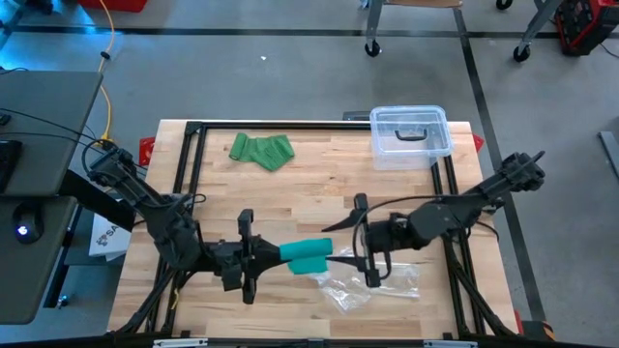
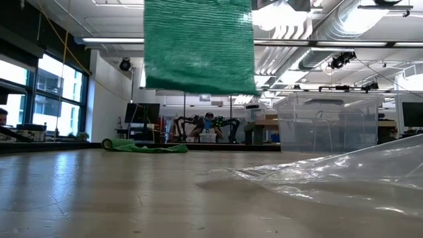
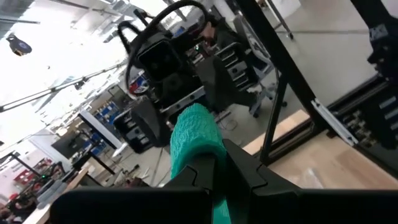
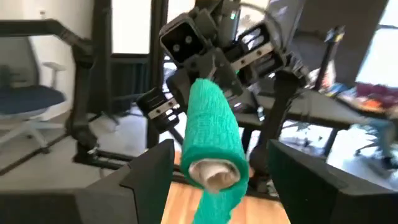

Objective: Roll bandage
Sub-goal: Roll the blue bandage

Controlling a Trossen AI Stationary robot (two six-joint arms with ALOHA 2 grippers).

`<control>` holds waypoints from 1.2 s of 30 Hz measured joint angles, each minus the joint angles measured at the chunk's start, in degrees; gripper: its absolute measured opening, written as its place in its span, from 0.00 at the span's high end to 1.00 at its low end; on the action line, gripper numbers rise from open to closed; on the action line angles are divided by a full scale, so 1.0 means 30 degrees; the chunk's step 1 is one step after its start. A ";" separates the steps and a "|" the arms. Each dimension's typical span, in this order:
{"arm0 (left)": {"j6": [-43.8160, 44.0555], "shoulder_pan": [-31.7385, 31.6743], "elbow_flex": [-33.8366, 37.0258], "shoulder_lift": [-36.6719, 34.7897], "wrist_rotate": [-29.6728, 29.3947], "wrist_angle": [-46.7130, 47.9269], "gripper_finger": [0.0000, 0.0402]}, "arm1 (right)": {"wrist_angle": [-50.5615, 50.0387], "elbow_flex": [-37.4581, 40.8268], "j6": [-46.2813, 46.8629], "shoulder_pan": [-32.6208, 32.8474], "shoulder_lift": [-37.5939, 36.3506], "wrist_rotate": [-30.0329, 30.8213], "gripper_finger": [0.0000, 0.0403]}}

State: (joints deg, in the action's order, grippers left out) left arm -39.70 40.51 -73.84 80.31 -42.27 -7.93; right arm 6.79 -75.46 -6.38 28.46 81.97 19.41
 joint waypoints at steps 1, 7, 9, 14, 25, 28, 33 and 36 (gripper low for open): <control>-0.0007 -0.0019 0.0004 0.0000 0.0003 0.0156 0.98 | -0.0033 0.0000 0.0381 -0.0138 0.0008 -0.0469 0.40; 0.0140 -0.0214 0.0011 0.0000 0.0053 0.0392 0.95 | -0.0084 0.0000 0.1635 -0.0569 0.0000 -0.1492 0.56; 0.0143 -0.0307 0.0009 0.0000 0.0042 0.0381 0.94 | -0.0226 0.0000 0.1650 -0.0622 0.0000 -0.1512 0.63; 0.0615 -0.0543 0.0015 0.0000 0.0122 0.0331 0.92 | -0.0597 0.0000 0.1636 -0.0615 0.0000 -0.1533 0.77; 0.4912 -0.0640 0.0015 0.0000 0.0149 0.0104 0.78 | -0.0622 0.0000 -0.1950 -0.0600 -0.0007 -0.1037 0.82; 0.7731 -0.0825 0.0015 0.0000 0.0221 0.0113 0.75 | -0.0629 0.0000 -0.3821 -0.0593 -0.0007 -0.0960 0.82; 1.1229 -0.1122 0.0015 -0.0015 0.0352 0.0186 0.74 | -0.1034 0.0000 -0.6663 -0.0588 0.0022 -0.0877 0.82; 1.2192 -0.1301 0.0029 -0.0007 0.0352 0.0270 0.74 | -0.1672 0.0000 -0.8618 -0.0473 0.0022 -0.0656 0.82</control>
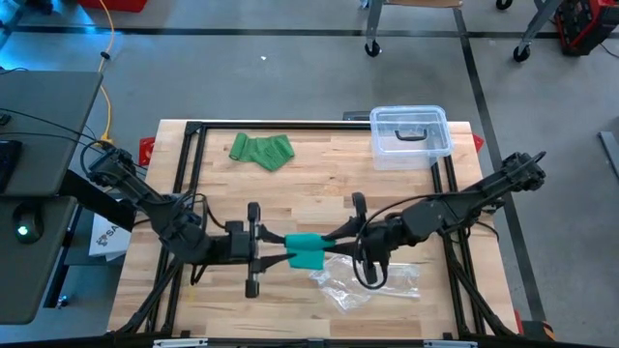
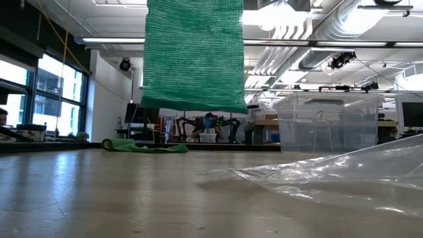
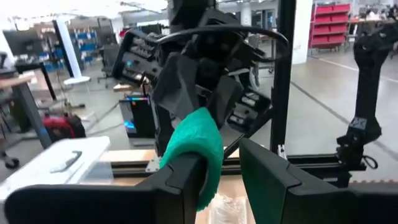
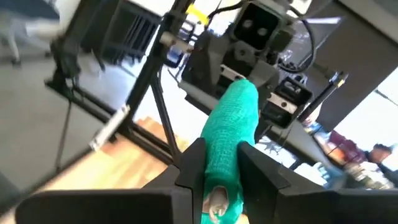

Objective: Roll bandage
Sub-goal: Roll the blue bandage

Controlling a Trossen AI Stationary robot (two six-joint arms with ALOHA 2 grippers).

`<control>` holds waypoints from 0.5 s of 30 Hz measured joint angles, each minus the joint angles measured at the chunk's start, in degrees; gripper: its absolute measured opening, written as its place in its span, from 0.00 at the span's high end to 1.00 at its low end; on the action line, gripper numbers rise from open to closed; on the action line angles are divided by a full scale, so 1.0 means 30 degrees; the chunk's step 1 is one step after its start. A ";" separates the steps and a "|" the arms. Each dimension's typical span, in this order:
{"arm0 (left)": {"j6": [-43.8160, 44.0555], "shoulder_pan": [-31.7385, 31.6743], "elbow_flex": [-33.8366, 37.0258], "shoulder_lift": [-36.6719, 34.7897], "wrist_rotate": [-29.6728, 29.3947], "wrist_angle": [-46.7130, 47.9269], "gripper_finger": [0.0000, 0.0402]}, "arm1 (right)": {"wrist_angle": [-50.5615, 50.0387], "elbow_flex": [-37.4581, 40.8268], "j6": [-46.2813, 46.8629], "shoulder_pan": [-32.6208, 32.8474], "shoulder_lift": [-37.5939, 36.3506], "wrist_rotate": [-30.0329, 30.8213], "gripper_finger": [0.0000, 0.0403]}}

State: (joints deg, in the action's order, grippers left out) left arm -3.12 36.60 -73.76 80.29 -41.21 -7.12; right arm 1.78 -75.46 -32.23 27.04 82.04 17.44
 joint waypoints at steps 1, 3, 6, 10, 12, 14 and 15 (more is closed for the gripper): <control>0.0284 -0.0074 0.0000 0.0000 0.0011 0.0061 0.74 | -0.0153 0.0000 -0.0655 0.0096 0.0002 0.0309 0.82; 0.0881 -0.0233 0.0000 0.0002 0.0073 0.0177 0.74 | -0.0478 0.0000 -0.2095 0.0317 0.0010 0.1144 0.82; 0.1570 -0.0350 0.0007 0.0015 0.0087 0.0242 0.75 | -0.0667 0.0000 -0.4276 0.0761 0.0029 0.2420 0.82; 0.2002 -0.0582 0.0007 0.0015 0.0284 0.0496 0.80 | -0.0816 0.0000 -0.6088 0.1251 0.0051 0.3361 0.82; 0.1795 -0.0614 0.0007 0.0015 0.0461 0.0552 0.86 | -0.0812 0.0000 -0.6293 0.1474 0.0051 0.3750 0.82; 0.1028 -0.0616 0.0007 0.0015 0.0611 0.0664 0.93 | -0.0694 0.0000 -0.6042 0.1630 0.0075 0.4209 0.82; 0.0550 -0.0603 0.0007 0.0015 0.0655 0.0732 0.96 | -0.0485 0.0000 -0.5664 0.1685 0.0087 0.4488 0.81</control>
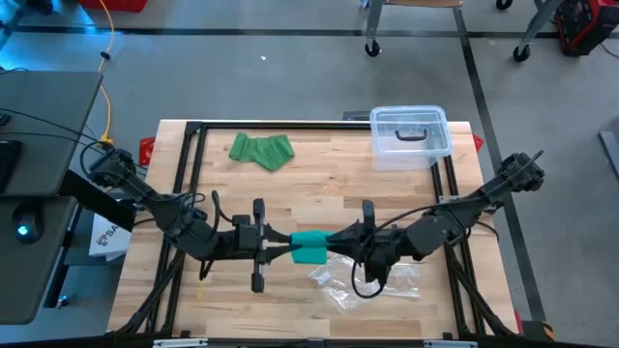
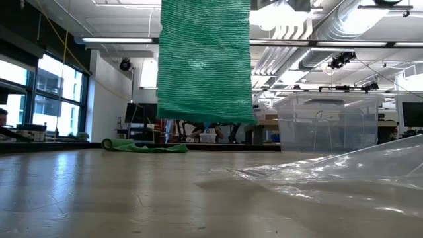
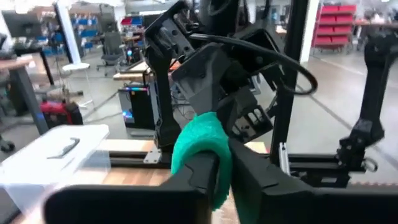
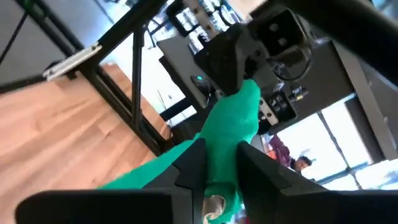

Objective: Roll bandage
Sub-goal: Roll the blue bandage

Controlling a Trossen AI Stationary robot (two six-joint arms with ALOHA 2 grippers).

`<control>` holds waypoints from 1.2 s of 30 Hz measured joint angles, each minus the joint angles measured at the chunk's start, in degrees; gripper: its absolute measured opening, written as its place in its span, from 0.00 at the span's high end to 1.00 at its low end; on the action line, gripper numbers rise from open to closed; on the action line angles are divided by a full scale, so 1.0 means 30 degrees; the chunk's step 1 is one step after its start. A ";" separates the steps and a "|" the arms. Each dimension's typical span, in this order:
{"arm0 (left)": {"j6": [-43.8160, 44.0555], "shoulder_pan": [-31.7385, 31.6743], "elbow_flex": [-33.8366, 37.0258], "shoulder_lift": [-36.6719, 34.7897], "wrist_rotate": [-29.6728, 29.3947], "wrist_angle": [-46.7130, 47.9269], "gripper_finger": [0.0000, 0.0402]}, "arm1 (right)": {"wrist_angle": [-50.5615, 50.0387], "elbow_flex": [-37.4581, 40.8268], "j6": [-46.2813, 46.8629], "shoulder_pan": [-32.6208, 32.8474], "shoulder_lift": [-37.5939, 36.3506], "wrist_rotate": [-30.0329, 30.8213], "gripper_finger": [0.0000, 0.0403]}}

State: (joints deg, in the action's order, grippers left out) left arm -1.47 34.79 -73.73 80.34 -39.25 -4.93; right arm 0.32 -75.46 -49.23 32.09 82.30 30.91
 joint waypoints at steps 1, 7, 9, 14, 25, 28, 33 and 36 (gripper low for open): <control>-0.0383 0.0010 0.0000 0.0000 -0.0067 0.0074 0.97 | 0.0211 0.0000 0.0391 0.0065 0.0007 0.0226 0.80; -0.2479 0.0129 -0.0007 0.0000 -0.0464 0.0424 0.97 | 0.1378 -0.0020 0.1904 0.0312 -0.0031 0.1338 0.63; -0.3612 0.0374 -0.0007 0.0000 -0.0770 0.0612 0.98 | 0.1240 -0.0405 0.2741 0.0424 -0.0044 0.2044 0.55; -0.8166 0.1310 -0.0007 0.0000 -0.1586 0.0698 0.99 | -0.1022 -0.1943 0.6784 0.0408 -0.0170 0.2074 0.37; -1.6153 0.2818 -0.0007 0.0000 -0.1819 0.0706 0.98 | -0.5328 -0.3256 1.4015 -0.2177 -0.0128 -0.6910 0.28; -1.6562 0.2926 -0.0007 0.0000 -0.2394 0.0436 0.98 | -0.5805 -0.3257 1.3820 -0.2341 -0.0039 -0.6592 0.28; -1.6162 0.3107 -0.0022 0.0000 -0.2842 -0.1740 0.98 | -0.6438 -0.2929 1.2527 -0.2164 0.0109 -0.4266 0.28; -1.6030 0.3254 -0.0026 0.0000 -0.2837 -0.2899 0.98 | -0.4162 -0.1696 1.1825 -0.1945 0.0157 -0.3845 0.28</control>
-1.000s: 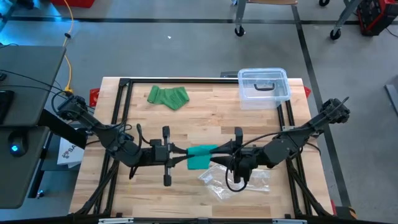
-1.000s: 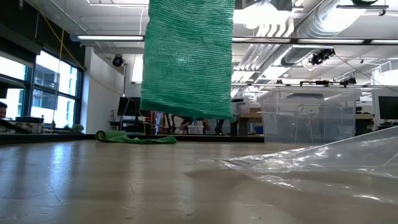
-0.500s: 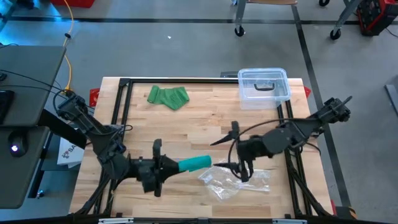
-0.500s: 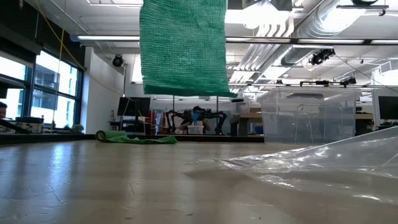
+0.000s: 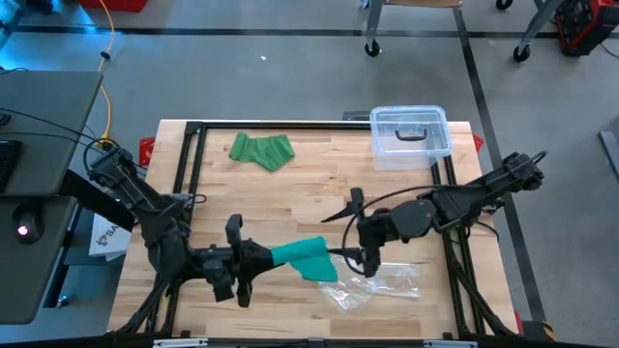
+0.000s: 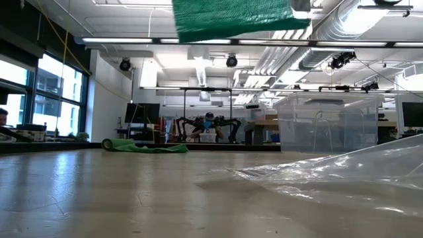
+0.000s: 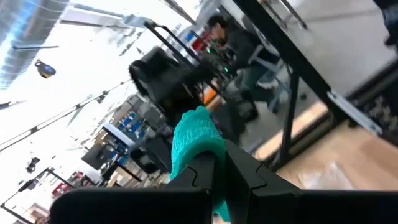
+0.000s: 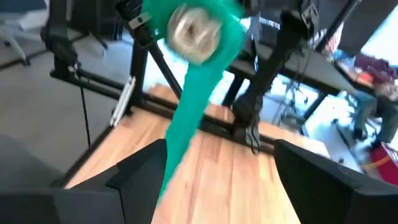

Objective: Roll bandage
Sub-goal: Roll the blue bandage

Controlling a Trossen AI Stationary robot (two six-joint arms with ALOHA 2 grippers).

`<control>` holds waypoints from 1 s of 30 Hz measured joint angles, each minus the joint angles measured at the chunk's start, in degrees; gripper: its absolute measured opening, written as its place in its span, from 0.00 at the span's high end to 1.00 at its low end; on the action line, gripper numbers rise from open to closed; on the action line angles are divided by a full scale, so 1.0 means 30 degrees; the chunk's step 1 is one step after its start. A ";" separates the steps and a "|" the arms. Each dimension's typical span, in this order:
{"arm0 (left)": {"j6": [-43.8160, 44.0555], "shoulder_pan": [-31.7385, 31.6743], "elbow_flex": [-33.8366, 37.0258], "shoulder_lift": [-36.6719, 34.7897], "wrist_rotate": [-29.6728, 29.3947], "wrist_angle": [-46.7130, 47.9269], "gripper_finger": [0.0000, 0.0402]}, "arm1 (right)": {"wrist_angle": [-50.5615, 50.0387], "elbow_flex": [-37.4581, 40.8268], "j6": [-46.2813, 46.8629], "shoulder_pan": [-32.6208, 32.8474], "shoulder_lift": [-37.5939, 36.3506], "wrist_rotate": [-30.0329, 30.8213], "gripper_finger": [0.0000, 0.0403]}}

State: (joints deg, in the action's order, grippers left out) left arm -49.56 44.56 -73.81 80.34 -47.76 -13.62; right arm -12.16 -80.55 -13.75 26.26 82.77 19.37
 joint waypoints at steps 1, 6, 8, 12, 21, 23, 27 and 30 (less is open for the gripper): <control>-0.0003 0.0073 -0.0004 -0.0003 -0.0013 -0.0236 0.98 | 0.1066 0.0487 -0.0243 0.0101 0.0011 0.0012 0.28; 0.0007 0.0174 -0.0004 -0.0007 -0.0026 -0.0748 0.98 | 0.5470 0.2039 -0.1992 0.0572 0.0014 0.1021 0.28; 0.0281 0.0167 -0.0004 -0.0007 0.0035 -0.0913 0.98 | 0.7002 0.2264 -0.2444 0.0591 0.0169 0.1378 0.28; 0.1054 0.0018 -0.0004 -0.0007 0.0458 -0.0876 0.98 | 0.8941 0.2312 -0.3646 0.0467 0.0952 0.1372 0.34; 0.3580 0.0238 -0.0004 -0.0007 0.1573 -0.0869 0.98 | 1.2567 0.2322 -0.8555 0.0493 0.1840 0.3221 0.92; 0.4421 0.0348 -0.0004 -0.0007 0.1719 -0.0840 0.98 | 1.3377 0.2267 -1.0341 0.0688 0.1840 0.3810 0.96; 0.6580 0.0349 -0.0004 -0.0007 0.2674 -0.0486 0.98 | 1.4060 0.1722 -1.2976 0.0977 0.1840 0.4381 0.98; 0.8318 0.0094 -0.0004 -0.0007 0.3463 0.0140 0.98 | 1.3988 0.1139 -1.4907 0.1194 0.1832 0.4401 0.99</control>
State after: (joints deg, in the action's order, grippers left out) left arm -24.61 44.84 -73.82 80.31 -37.37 -13.20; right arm 29.80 -77.13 -58.47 29.84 88.27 32.58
